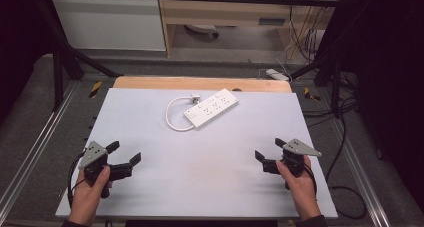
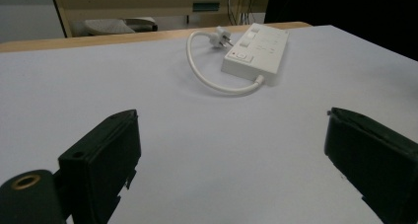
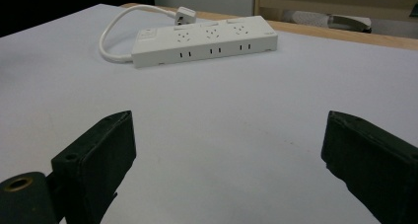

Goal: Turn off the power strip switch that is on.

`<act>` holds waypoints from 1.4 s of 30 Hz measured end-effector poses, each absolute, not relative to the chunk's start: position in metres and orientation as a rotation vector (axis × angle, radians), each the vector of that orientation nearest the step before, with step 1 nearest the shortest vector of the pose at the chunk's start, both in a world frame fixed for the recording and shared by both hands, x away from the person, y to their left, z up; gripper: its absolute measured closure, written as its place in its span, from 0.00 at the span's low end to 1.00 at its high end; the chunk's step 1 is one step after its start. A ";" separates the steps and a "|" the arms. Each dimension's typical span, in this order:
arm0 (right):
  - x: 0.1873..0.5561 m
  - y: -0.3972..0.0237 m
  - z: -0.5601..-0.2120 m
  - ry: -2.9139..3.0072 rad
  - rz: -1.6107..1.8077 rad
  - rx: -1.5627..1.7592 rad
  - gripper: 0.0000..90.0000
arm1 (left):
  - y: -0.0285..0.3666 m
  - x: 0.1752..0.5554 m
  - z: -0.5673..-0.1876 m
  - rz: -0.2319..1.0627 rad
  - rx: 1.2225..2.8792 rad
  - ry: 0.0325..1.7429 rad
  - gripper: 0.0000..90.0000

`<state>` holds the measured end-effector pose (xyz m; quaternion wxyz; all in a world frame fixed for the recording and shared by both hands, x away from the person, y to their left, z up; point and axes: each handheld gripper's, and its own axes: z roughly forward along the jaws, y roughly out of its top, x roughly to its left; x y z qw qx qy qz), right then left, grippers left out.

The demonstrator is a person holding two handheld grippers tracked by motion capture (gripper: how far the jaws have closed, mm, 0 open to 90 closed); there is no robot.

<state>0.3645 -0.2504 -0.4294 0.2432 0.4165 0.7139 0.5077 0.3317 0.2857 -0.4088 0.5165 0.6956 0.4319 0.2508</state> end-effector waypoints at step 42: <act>0.390 -0.214 -0.392 1.982 1.380 1.099 0.05 | 0.280 0.333 -0.413 0.586 1.698 1.037 0.05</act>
